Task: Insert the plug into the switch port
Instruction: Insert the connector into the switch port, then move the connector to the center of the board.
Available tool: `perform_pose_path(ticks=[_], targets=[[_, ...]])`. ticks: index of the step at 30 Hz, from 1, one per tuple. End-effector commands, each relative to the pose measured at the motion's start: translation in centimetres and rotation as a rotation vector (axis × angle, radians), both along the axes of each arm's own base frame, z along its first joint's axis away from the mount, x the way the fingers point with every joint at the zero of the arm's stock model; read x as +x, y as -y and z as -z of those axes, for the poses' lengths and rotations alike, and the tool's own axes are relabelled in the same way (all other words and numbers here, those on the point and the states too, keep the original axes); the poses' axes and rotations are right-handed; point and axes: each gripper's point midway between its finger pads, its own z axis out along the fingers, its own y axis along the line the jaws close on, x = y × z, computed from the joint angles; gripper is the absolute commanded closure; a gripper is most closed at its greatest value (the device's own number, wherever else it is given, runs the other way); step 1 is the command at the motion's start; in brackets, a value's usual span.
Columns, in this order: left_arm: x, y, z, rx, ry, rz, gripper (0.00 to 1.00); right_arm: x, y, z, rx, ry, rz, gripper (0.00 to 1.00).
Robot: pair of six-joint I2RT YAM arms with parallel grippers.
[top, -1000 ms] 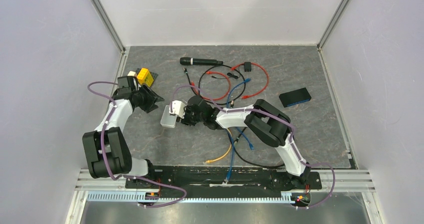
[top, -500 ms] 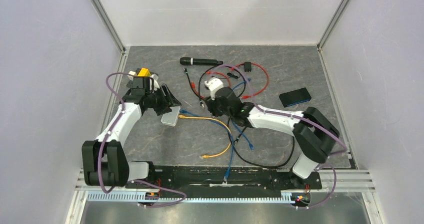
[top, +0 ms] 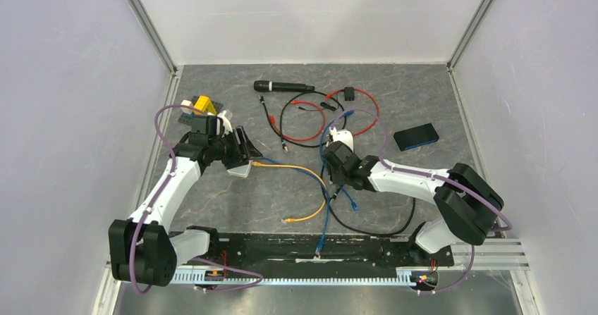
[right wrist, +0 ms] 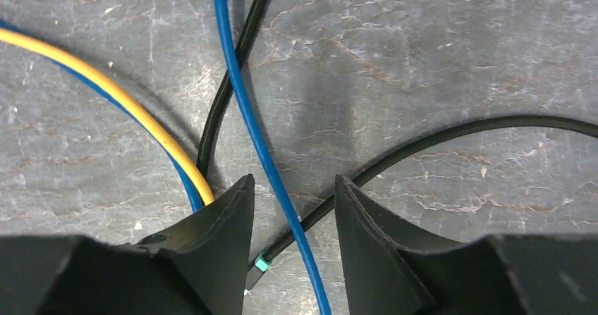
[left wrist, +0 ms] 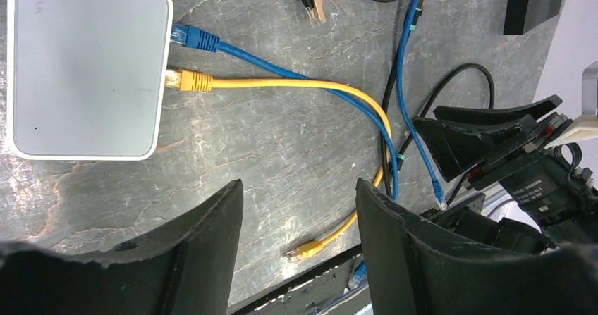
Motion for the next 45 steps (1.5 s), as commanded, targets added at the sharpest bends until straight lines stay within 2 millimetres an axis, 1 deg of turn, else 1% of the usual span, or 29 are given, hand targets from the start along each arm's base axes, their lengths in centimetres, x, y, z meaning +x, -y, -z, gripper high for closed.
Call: perform_pose_path(ticks=[1,3,6,9,10,12,17,26,29,32,37,40,42,44,45], targets=[[-0.1,0.3,-0.7,0.010,0.056,0.058,0.34,2.9,-0.7,-2.9,0.061,0.107,0.142,0.54],[-0.2,0.4,-0.6,0.013,0.053,0.059,0.34,3.9,-1.5,-3.4,0.083,0.121,0.163,0.55],[-0.3,0.2,-0.7,0.032,0.063,0.054,0.34,4.6,-3.7,-3.7,0.155,0.106,0.153,0.61],[-0.3,0.1,-0.7,0.042,0.066,0.049,0.34,4.3,-5.6,-2.9,0.238,0.059,0.140,0.68],[-0.3,0.1,-0.6,0.046,0.062,0.047,0.34,4.1,-6.0,-2.4,0.260,0.042,0.140,0.69],[-0.3,0.0,-0.6,0.048,0.060,0.048,0.34,3.9,-6.2,-1.6,0.278,0.023,0.159,0.71],[-0.3,0.1,-0.6,0.049,0.059,0.048,0.34,3.7,-5.7,0.0,0.270,0.005,0.211,0.74],[-0.2,-0.1,-0.6,0.058,0.062,0.041,0.34,4.9,-3.6,1.9,0.130,0.047,0.288,0.75],[-0.2,-0.4,-0.5,0.073,0.060,0.032,0.34,5.6,-2.5,2.3,0.057,0.085,0.323,0.74],[-0.1,-0.4,-0.5,0.077,0.061,0.029,0.34,6.4,-2.3,2.4,0.017,0.112,0.321,0.71],[-0.1,-0.4,-0.4,0.076,0.057,0.028,0.34,8.5,-1.9,1.7,-0.077,0.192,0.318,0.67],[-0.1,-0.4,-0.4,0.077,0.054,0.027,0.34,9.6,-2.0,1.6,-0.103,0.209,0.317,0.68],[-0.1,-0.5,-0.4,0.081,0.056,0.026,0.34,10.0,-1.9,1.9,-0.115,0.205,0.316,0.69],[0.0,-0.6,-0.4,0.086,0.059,0.023,0.34,10.3,-1.7,2.4,-0.123,0.196,0.310,0.72],[0.0,-0.6,-0.4,0.088,0.059,0.021,0.34,10.5,-1.7,2.5,-0.123,0.196,0.300,0.76]])
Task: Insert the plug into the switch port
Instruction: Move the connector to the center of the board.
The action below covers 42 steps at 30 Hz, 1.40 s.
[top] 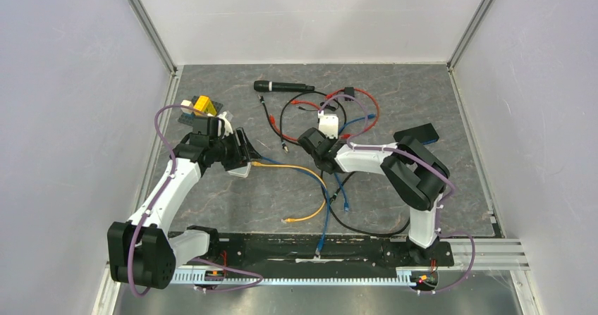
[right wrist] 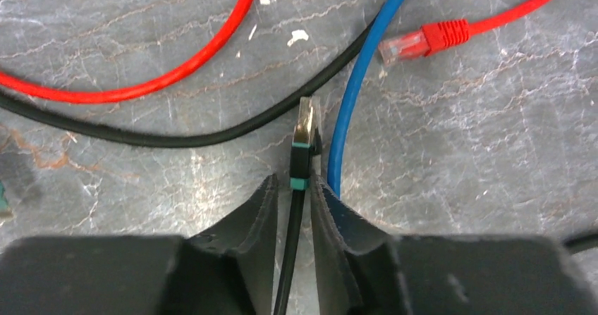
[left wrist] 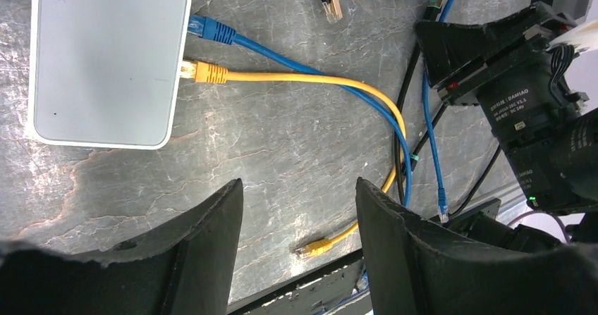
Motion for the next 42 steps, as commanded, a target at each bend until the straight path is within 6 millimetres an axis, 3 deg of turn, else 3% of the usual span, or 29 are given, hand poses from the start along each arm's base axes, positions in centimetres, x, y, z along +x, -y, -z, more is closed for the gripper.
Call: perform_pose_path(ticks=[1,5,8,12,17,21,24,29,31,34,42], targets=[[0.5,-0.4,-0.7,0.045,0.064,0.029,0.34,1.2,1.3,0.6,-0.075,0.000,-0.012,0.81],[0.5,-0.4,-0.8,0.045,0.068,0.030,0.34,2.4,0.1,-1.5,-0.030,0.056,-0.163,1.00],[0.7,0.0,-1.5,0.021,0.101,0.044,0.34,2.9,-1.1,-5.0,-0.022,0.161,-0.372,1.00],[0.9,1.2,-3.0,-0.047,0.137,0.079,0.34,1.9,-2.3,-8.6,-0.054,0.284,-0.671,1.00],[1.4,3.7,-5.7,-0.210,0.182,0.143,0.34,2.6,-1.5,-12.6,-0.116,0.385,-0.767,1.00],[2.4,5.5,-8.1,-0.306,0.250,0.203,0.33,2.4,-2.2,-15.9,-0.089,0.455,-0.882,1.00],[3.5,6.3,-8.9,-0.323,0.279,0.219,0.32,1.7,-2.9,-16.6,-0.085,0.480,-0.964,1.00],[5.3,8.6,-9.7,-0.385,0.313,0.239,0.31,0.0,-4.7,-15.9,0.002,0.478,-1.077,1.00],[5.5,9.7,-9.4,-0.383,0.295,0.256,0.31,0.7,-4.0,-16.3,-0.010,0.493,-1.014,1.00],[6.2,9.6,-7.4,-0.360,0.224,0.203,0.31,2.2,-2.1,-17.5,-0.041,0.531,-0.869,1.00],[5.4,11.5,-2.7,-0.318,0.130,0.205,0.31,2.1,0.3,-19.4,0.080,0.680,-0.661,1.00]])
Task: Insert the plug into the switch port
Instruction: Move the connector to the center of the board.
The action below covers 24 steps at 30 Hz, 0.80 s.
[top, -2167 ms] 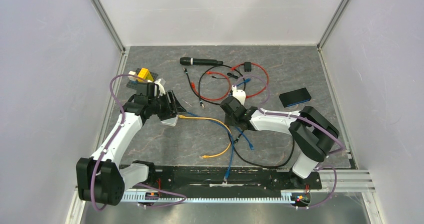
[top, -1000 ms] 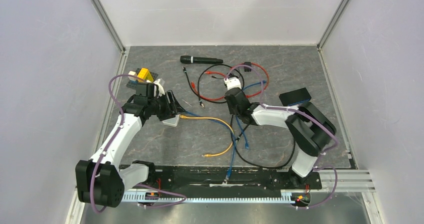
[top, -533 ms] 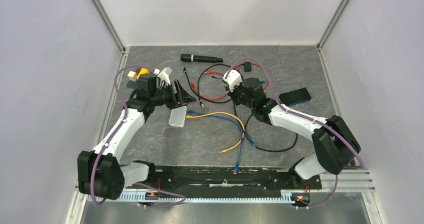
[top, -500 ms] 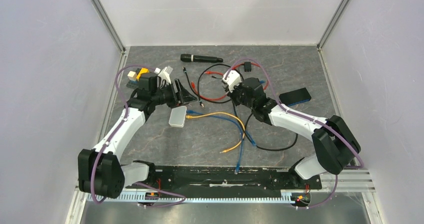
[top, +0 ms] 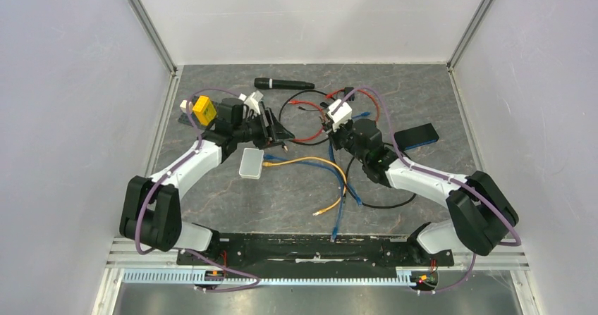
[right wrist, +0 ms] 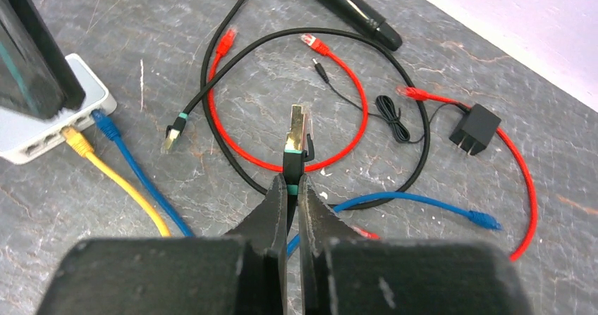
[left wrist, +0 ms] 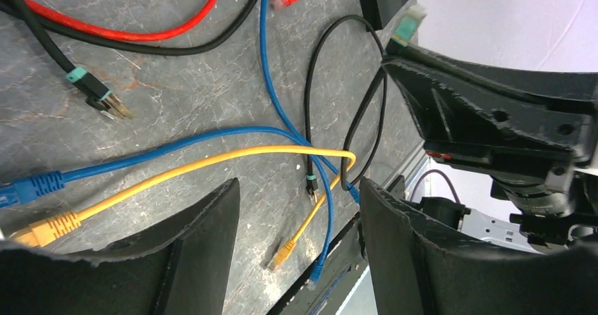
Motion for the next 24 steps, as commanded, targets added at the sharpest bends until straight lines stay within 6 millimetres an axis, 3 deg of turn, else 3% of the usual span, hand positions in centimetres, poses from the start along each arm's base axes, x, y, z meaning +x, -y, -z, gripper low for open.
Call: perform_pose_path(ticks=[1,8,13,16,20,24], targets=[[-0.1,1.5,1.9,0.018,-0.027,-0.001,0.31,1.1,1.0,-4.8,0.178,0.124,0.107,1.00],[-1.4,4.3,5.0,0.070,-0.071,0.082,0.30,0.8,0.5,-4.5,0.218,0.098,0.091,1.00],[-2.6,6.1,5.9,0.119,-0.057,0.148,0.28,0.6,0.4,-4.4,0.235,0.084,0.087,1.00],[-2.6,6.3,6.0,0.065,-0.163,0.039,0.28,0.3,0.5,-4.3,0.255,0.079,0.090,1.00],[-2.4,6.7,4.3,-0.199,-0.257,-0.199,0.27,0.1,0.6,-3.5,0.260,0.059,0.094,1.00],[-2.7,7.9,3.7,-0.210,-0.280,-0.257,0.25,-0.2,0.9,-2.6,0.254,0.051,0.097,1.00]])
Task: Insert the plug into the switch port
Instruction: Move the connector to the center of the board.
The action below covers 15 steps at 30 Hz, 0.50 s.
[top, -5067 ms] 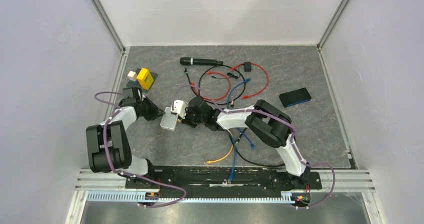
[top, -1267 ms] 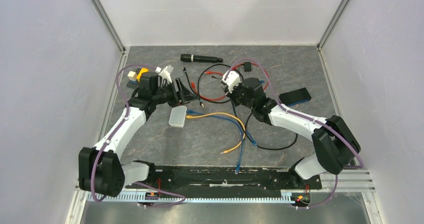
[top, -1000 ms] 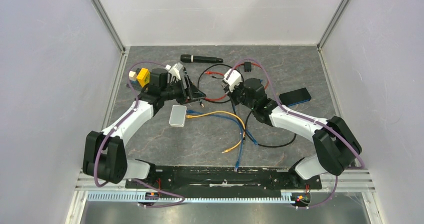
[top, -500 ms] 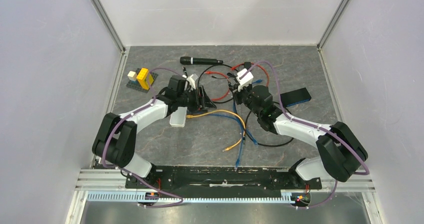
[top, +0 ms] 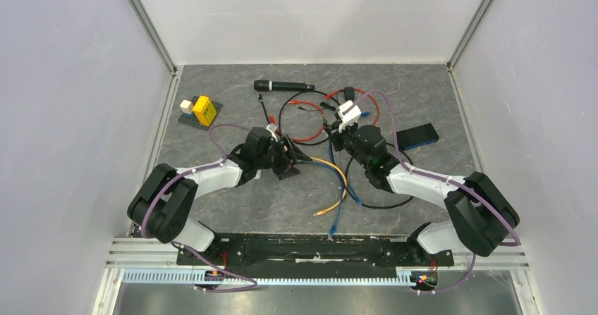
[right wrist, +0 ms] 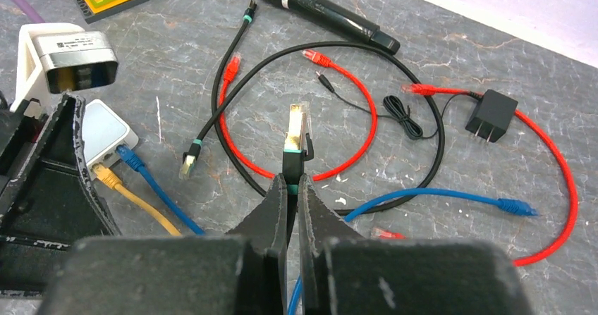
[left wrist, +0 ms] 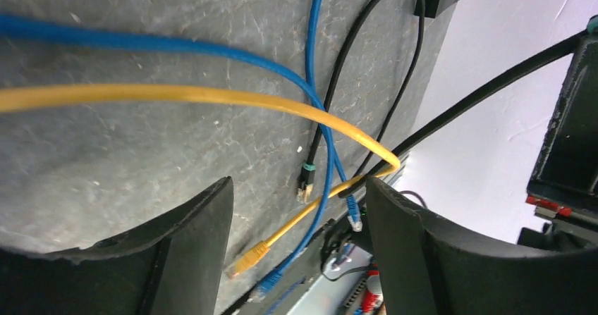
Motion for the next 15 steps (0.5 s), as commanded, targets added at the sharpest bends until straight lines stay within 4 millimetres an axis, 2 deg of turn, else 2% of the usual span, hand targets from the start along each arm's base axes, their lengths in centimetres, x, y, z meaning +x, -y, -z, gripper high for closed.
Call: perform_pose_path(ticks=[1,7,11,13,15], targets=[[1.8,2.9,-4.1,-0.125,0.007,-0.133,0.24,-0.1,0.2,-2.1,0.068,0.059,0.007,1.00],[1.8,5.4,-2.0,-0.119,-0.070,-0.136,0.23,-0.7,0.0,-1.8,0.099,0.039,-0.010,1.00],[2.1,6.6,-1.5,-0.131,-0.087,-0.124,0.23,-1.2,-0.6,-1.5,0.116,0.022,-0.046,1.00],[2.3,6.8,-1.4,-0.133,-0.091,-0.121,0.27,-1.4,-0.7,-1.3,0.124,0.014,-0.053,1.00],[2.4,7.0,-1.6,-0.142,-0.090,-0.120,0.36,-1.5,-0.7,-1.1,0.127,0.009,-0.056,1.00]])
